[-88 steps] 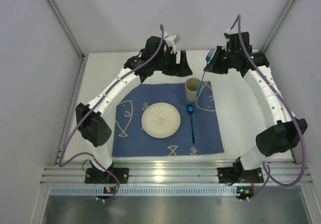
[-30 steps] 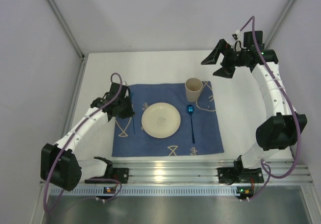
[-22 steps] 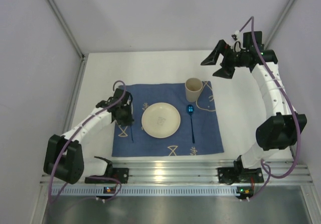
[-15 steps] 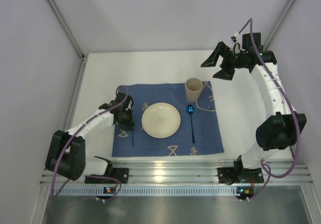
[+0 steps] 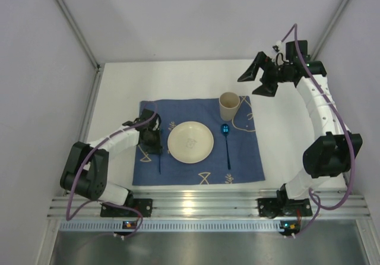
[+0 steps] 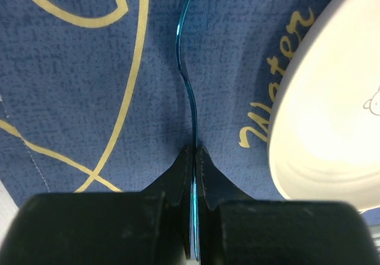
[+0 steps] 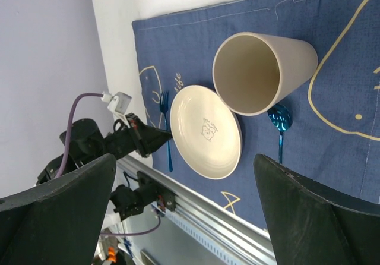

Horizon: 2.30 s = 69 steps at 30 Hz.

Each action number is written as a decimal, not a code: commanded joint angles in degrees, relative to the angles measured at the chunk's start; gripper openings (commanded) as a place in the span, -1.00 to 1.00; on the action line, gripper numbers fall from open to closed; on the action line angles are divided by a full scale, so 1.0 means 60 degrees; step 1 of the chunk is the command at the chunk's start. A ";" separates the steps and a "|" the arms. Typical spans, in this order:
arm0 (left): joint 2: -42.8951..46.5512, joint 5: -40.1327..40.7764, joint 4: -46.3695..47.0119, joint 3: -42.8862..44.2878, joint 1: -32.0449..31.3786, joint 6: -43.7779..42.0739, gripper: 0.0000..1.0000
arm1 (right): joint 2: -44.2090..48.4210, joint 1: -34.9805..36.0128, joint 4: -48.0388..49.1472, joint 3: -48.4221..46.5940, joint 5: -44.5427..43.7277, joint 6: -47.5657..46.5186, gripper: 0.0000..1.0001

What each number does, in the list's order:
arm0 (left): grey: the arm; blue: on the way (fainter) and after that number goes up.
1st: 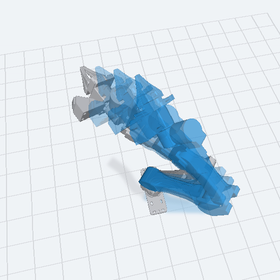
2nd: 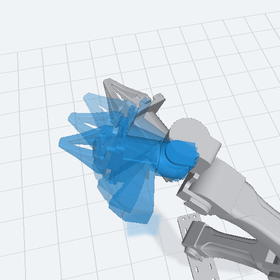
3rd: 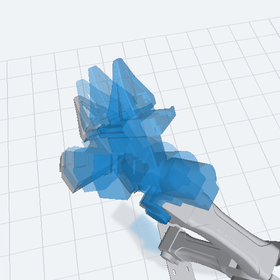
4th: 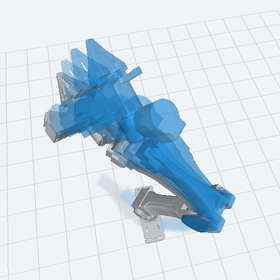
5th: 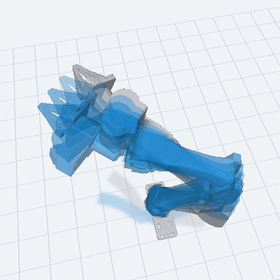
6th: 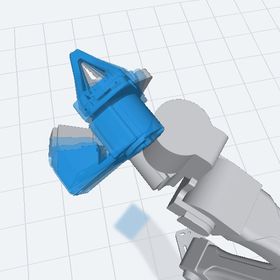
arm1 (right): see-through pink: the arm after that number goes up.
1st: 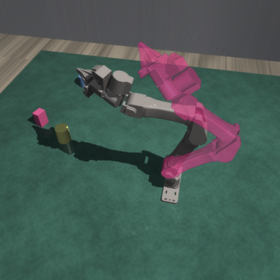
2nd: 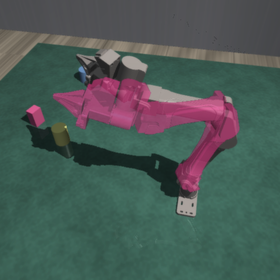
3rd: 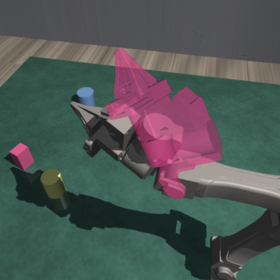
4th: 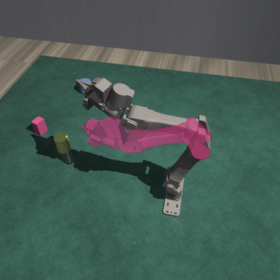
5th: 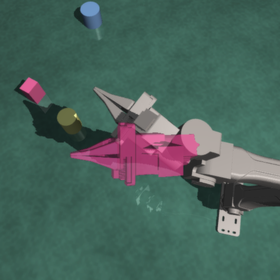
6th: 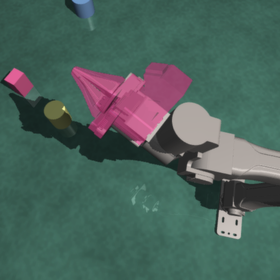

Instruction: Set the dinner table for one person

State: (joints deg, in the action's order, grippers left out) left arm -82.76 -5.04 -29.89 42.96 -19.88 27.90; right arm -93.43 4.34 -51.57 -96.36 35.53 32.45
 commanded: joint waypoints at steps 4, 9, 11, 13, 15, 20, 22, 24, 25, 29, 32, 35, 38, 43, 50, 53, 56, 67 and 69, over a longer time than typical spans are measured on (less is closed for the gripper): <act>-0.0108 0.0750 -0.0203 0.0252 0.0032 0.0328 -0.75 | 0.0263 0.0053 0.0011 0.0034 -0.0164 -0.0251 0.99; -0.0108 0.1542 -0.0570 0.0384 0.0032 0.0506 -0.32 | 0.0293 0.0009 -0.0033 0.0122 -0.0223 -0.0325 1.00; -0.0064 0.1601 -0.0672 0.0442 0.0047 0.0550 -0.28 | 0.0307 0.0009 -0.0018 0.0137 -0.0223 -0.0325 0.99; -0.0034 0.1776 -0.0847 0.0544 0.0061 0.0579 -0.27 | 0.0278 0.0009 -0.0018 0.0108 -0.0238 -0.0325 0.99; 0.0009 0.1850 -0.0921 0.0603 0.0076 0.0565 -0.27 | 0.0278 0.0009 -0.0018 0.0093 -0.0238 -0.0325 0.99; -0.0020 0.1997 -0.1054 0.0677 0.0208 0.0565 -0.30 | 0.0249 -0.0005 -0.0018 0.0093 -0.0252 -0.0325 1.00; 0.0024 0.1953 -0.1054 0.0706 0.0266 0.0536 -0.35 | 0.0249 -0.0020 -0.0047 0.0078 -0.0252 -0.0354 0.99; 0.0140 0.2040 -0.1156 0.0765 0.0295 0.0506 -0.35 | 0.0264 -0.0034 -0.0047 0.0078 -0.0267 -0.0369 1.00; 0.0185 0.2055 -0.1200 0.0823 0.0354 0.0463 -0.35 | 0.0249 -0.0035 -0.0047 0.0078 -0.0267 -0.0369 0.99; 0.0535 0.1735 -0.1200 0.0926 0.0734 0.0302 -0.40 | 0.0264 -0.0049 -0.0091 0.0063 -0.0311 -0.0383 0.99; 0.0697 0.1441 -0.1215 0.1349 0.0837 0.0038 -0.43 | 0.0234 -0.0064 -0.0120 0.0019 -0.0340 -0.0398 0.99; 0.0814 0.1119 -0.1361 0.2169 0.0823 -0.0138 -0.43 | 0.0205 -0.0049 -0.0179 -0.0083 -0.0457 -0.0427 1.00; 0.0859 0.0957 -0.1551 0.3092 0.0823 -0.0314 -0.41 | 0.0234 -0.0049 -0.0296 -0.0200 -0.0763 -0.0529 0.99; 0.1151 0.0444 -0.1640 0.4411 0.0794 -0.0475 -0.11 | 0.0702 0.0170 -0.0356 -0.0580 -0.1686 -0.1100 1.00; 0.2658 0.2708 -0.0952 0.4691 0.0750 -0.0461 0.97 | 0.4256 0.2246 0.2409 0.1931 -0.4741 -0.2346 0.99; 0.3069 0.3825 -0.0529 0.4282 0.0735 -0.0475 0.97 | 0.6776 0.2806 0.3716 0.4744 -0.6193 -0.2040 1.00; 0.4134 0.4954 0.1548 0.2601 0.0604 -0.1380 0.97 | 0.8609 0.2910 0.2740 0.6330 -0.8168 -0.0928 0.99; 0.6001 0.5616 0.5158 -0.1549 0.0603 -0.2512 0.97 | 1.0810 0.2910 0.0730 0.7578 -0.8820 -0.1131 0.99; 0.6015 0.5586 0.5040 -0.1622 0.0603 -0.2219 0.97 | 1.0869 0.2910 0.0961 0.7621 -0.8603 -0.1305 0.99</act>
State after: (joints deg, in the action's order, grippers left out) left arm -46.89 26.72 -5.65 33.26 -16.12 13.23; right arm -28.97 21.39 -45.89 -50.96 -14.76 25.98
